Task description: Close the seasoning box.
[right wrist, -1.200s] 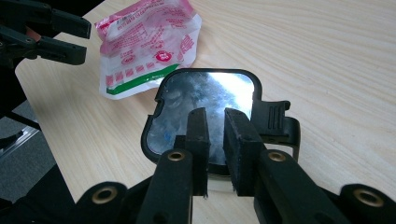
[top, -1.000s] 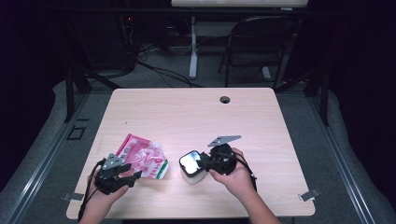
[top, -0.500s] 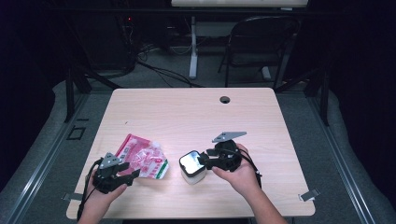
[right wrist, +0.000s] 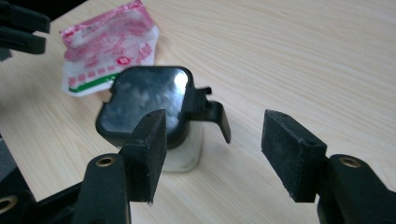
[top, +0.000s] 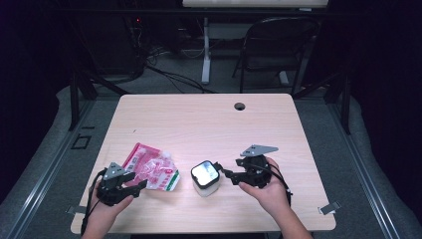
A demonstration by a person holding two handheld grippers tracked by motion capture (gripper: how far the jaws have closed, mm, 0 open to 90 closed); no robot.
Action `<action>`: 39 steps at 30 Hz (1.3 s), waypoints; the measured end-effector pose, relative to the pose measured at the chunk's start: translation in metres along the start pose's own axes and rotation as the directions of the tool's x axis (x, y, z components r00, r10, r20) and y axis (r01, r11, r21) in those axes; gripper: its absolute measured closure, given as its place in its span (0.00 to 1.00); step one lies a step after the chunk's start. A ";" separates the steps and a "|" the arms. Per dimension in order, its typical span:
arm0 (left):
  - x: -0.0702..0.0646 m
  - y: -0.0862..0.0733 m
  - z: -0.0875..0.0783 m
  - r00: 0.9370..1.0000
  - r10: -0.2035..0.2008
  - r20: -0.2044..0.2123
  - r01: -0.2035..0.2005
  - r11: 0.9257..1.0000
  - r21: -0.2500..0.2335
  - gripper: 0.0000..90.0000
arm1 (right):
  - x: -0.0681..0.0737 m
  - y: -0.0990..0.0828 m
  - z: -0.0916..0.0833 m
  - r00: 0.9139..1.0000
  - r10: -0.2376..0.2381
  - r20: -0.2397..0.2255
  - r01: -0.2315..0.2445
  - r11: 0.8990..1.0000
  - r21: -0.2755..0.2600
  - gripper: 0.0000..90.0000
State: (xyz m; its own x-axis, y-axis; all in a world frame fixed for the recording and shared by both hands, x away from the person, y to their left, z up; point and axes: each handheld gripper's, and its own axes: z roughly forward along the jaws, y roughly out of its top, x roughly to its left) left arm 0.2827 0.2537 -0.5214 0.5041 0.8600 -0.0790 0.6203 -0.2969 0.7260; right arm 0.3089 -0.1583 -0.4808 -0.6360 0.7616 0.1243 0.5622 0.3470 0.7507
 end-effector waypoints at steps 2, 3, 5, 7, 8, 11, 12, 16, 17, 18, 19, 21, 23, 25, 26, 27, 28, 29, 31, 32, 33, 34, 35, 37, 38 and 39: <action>0.001 0.000 0.000 1.000 -0.002 -0.003 0.002 1.000 0.001 0.49 | -0.002 -0.005 -0.001 1.000 0.009 0.008 -0.009 1.000 0.004 0.45; 0.001 0.000 0.000 1.000 -0.001 -0.003 0.001 1.000 0.000 0.49 | -0.004 -0.008 -0.001 1.000 0.015 0.014 -0.015 1.000 0.004 0.45; 0.001 -0.001 0.000 1.000 -0.005 -0.004 0.005 1.000 -0.002 0.49 | -0.006 -0.015 -0.001 0.999 0.035 0.024 -0.035 0.999 -0.002 0.45; 0.002 -0.001 0.000 1.000 -0.003 -0.007 0.003 1.000 -0.001 0.49 | -0.008 -0.020 -0.002 0.998 0.044 0.036 -0.044 0.999 -0.007 0.45; 0.002 -0.001 0.001 1.000 -0.005 -0.007 0.005 1.000 -0.003 0.49 | -0.010 -0.023 -0.003 0.998 0.050 0.039 -0.050 0.999 0.000 0.45; 0.002 -0.002 0.001 1.000 -0.008 -0.010 0.008 1.000 -0.003 0.49 | -0.013 -0.029 -0.006 0.997 0.058 0.053 -0.059 0.998 0.004 0.45; 0.002 -0.002 0.001 1.000 -0.007 -0.011 0.007 1.000 -0.004 0.49 | -0.015 -0.031 -0.007 0.997 0.059 0.057 -0.060 0.998 0.006 0.45; 0.003 -0.003 0.002 1.000 -0.014 -0.011 0.014 1.000 -0.004 0.49 | -0.019 -0.038 -0.009 0.994 0.076 0.074 -0.076 0.997 0.003 0.45; 0.004 -0.003 0.002 1.000 -0.014 -0.012 0.014 1.000 -0.004 0.49 | -0.020 -0.040 -0.008 0.994 0.083 0.077 -0.083 0.997 -0.005 0.45; 0.004 -0.003 0.002 1.000 -0.012 -0.012 0.012 1.000 -0.004 0.49 | -0.022 -0.041 -0.008 0.993 0.085 0.081 -0.086 0.996 0.000 0.45; 0.004 -0.003 0.002 1.000 -0.011 -0.013 0.011 1.000 -0.003 0.49 | -0.023 -0.043 -0.007 0.992 0.093 0.080 -0.093 0.996 -0.003 0.45; 0.005 -0.004 0.003 1.000 -0.011 -0.014 0.011 1.000 -0.003 0.49 | -0.026 -0.047 -0.006 0.990 0.105 0.089 -0.106 0.994 -0.003 0.45; 0.005 -0.004 0.003 1.000 -0.014 -0.014 0.014 1.000 0.001 0.49 | -0.029 -0.051 -0.004 0.989 0.115 0.094 -0.115 0.993 -0.006 0.45; 0.006 -0.005 0.004 1.000 -0.011 -0.019 0.011 1.000 -0.003 0.49 | -0.030 -0.053 -0.003 0.988 0.117 0.099 -0.118 0.993 -0.006 0.45; 0.006 -0.005 0.004 1.000 -0.011 -0.018 0.011 1.000 -0.003 0.49 | -0.031 -0.055 -0.002 0.987 0.115 0.109 -0.115 0.993 -0.007 0.45; 0.007 -0.005 0.004 1.000 -0.012 -0.018 0.011 1.000 -0.002 0.49 | -0.032 -0.056 -0.002 0.987 0.107 0.116 -0.108 0.994 -0.001 0.45; 0.007 -0.005 0.004 1.000 -0.013 -0.018 0.013 1.000 -0.002 0.49 | -0.033 -0.057 -0.001 0.987 0.108 0.121 -0.109 0.994 -0.001 0.45; 0.007 -0.005 0.004 1.000 -0.016 -0.017 0.015 1.000 -0.002 0.48 | -0.034 -0.059 0.000 0.987 0.106 0.125 -0.106 0.994 -0.001 0.45; 0.008 -0.005 0.003 1.000 -0.011 -0.022 0.011 1.000 -0.004 0.48 | -0.036 -0.062 0.001 0.985 0.109 0.132 -0.111 0.994 0.003 0.45; 0.008 -0.005 0.003 1.000 -0.016 -0.021 0.016 1.000 -0.006 0.48 | -0.037 -0.064 0.002 0.985 0.112 0.130 -0.114 0.994 0.006 0.45; 0.009 -0.005 0.003 1.000 -0.018 -0.023 0.018 1.000 -0.010 0.48 | -0.038 -0.066 0.003 0.985 0.113 0.128 -0.115 0.993 0.008 0.45; 0.009 -0.006 0.003 1.000 -0.018 -0.024 0.018 1.000 -0.011 0.48 | -0.039 -0.067 0.003 0.985 0.119 0.129 -0.121 0.993 0.013 0.45; 0.010 -0.006 0.002 1.000 -0.017 -0.024 0.017 1.000 -0.006 0.48 | -0.040 -0.068 0.004 0.984 0.123 0.129 -0.126 0.992 0.013 0.45; 0.011 -0.006 0.003 0.999 -0.023 -0.026 0.023 1.000 -0.009 0.48 | -0.042 -0.071 0.005 0.983 0.133 0.123 -0.136 0.991 0.016 0.45; 0.011 -0.006 0.003 0.999 -0.023 -0.027 0.022 1.000 -0.008 0.48 | -0.043 -0.071 0.006 0.984 0.134 0.121 -0.137 0.990 0.016 0.45; 0.012 -0.006 0.003 0.999 -0.024 -0.028 0.024 1.000 -0.007 0.48 | -0.043 -0.072 0.007 0.983 0.136 0.122 -0.139 0.990 0.013 0.45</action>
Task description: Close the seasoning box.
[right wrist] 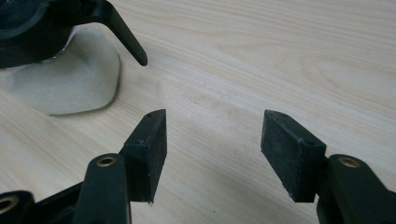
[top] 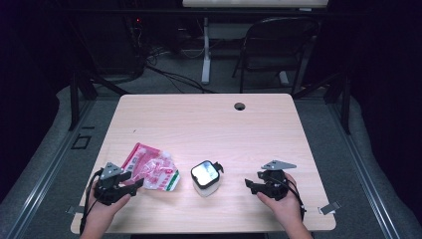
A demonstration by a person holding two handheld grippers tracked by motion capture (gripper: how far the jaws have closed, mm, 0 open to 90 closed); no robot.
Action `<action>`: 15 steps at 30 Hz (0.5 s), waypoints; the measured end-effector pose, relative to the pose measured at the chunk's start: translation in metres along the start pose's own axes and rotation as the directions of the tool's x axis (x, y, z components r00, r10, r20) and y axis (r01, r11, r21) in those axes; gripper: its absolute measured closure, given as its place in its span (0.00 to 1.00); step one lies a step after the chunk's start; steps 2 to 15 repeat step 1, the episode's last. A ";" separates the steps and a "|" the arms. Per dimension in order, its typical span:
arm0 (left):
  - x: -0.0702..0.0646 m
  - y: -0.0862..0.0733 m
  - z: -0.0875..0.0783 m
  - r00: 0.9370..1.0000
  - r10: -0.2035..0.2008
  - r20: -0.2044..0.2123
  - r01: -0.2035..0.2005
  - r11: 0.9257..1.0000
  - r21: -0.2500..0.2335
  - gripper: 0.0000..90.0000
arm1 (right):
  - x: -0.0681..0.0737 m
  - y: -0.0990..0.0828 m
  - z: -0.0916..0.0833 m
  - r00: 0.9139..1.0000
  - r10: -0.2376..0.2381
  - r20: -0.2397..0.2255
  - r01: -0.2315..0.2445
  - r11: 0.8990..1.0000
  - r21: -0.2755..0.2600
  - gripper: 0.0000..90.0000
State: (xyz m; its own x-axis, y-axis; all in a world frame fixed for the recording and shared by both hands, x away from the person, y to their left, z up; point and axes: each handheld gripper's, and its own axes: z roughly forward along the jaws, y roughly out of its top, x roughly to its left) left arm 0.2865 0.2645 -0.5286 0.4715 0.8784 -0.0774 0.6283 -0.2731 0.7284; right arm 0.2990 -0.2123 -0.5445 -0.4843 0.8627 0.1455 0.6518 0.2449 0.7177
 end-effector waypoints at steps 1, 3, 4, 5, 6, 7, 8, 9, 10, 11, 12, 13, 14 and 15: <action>0.000 0.000 0.000 1.000 -0.004 -0.003 0.004 1.000 -0.001 0.48 | 0.000 0.000 0.000 1.000 -0.002 0.000 0.002 1.000 0.000 0.45; 0.000 0.000 0.000 1.000 -0.004 -0.003 0.004 1.000 -0.001 0.48 | 0.000 0.000 0.000 1.000 -0.002 0.000 0.002 1.000 0.000 0.45; 0.000 0.000 0.000 1.000 -0.004 -0.003 0.004 1.000 -0.001 0.48 | 0.000 0.000 0.000 1.000 -0.002 0.000 0.002 1.000 0.000 0.45; 0.000 0.000 0.000 1.000 -0.004 -0.003 0.004 1.000 -0.001 0.48 | 0.000 0.000 0.000 1.000 -0.002 0.000 0.002 1.000 0.000 0.45; 0.000 0.000 0.000 1.000 -0.004 -0.003 0.004 1.000 -0.001 0.48 | 0.000 0.000 0.000 1.000 -0.002 0.000 0.002 1.000 0.000 0.45; 0.000 0.000 0.000 1.000 -0.004 -0.003 0.004 1.000 -0.001 0.48 | 0.000 0.000 0.000 1.000 -0.002 0.000 0.002 1.000 0.000 0.45; 0.000 0.000 0.000 1.000 -0.004 -0.003 0.004 1.000 -0.001 0.48 | 0.000 0.000 0.000 1.000 -0.002 0.000 0.002 1.000 0.000 0.45; 0.000 0.000 0.000 1.000 -0.004 -0.003 0.004 1.000 -0.001 0.48 | 0.000 0.000 0.000 1.000 -0.002 0.000 0.002 1.000 0.000 0.45; 0.000 0.000 0.000 1.000 -0.004 -0.003 0.004 1.000 -0.001 0.48 | 0.000 0.000 0.000 1.000 -0.002 0.000 0.002 1.000 0.000 0.45; 0.000 0.000 0.000 1.000 -0.004 -0.003 0.004 1.000 -0.001 0.48 | 0.000 0.000 0.000 1.000 -0.002 0.000 0.002 1.000 0.000 0.45; 0.000 0.000 0.000 1.000 -0.004 -0.003 0.004 1.000 -0.001 0.48 | 0.000 0.000 0.000 1.000 -0.002 0.000 0.002 1.000 0.000 0.45; 0.000 0.000 0.000 1.000 -0.004 -0.003 0.004 1.000 -0.001 0.48 | 0.000 0.000 0.000 1.000 -0.002 0.000 0.002 1.000 0.000 0.45; 0.000 0.000 0.000 1.000 -0.004 -0.003 0.004 1.000 -0.001 0.48 | 0.000 0.000 0.000 1.000 -0.002 0.000 0.002 1.000 0.000 0.45; 0.000 0.000 0.000 1.000 -0.004 -0.003 0.004 1.000 -0.001 0.48 | 0.000 0.000 0.000 1.000 -0.002 0.000 0.002 1.000 0.000 0.45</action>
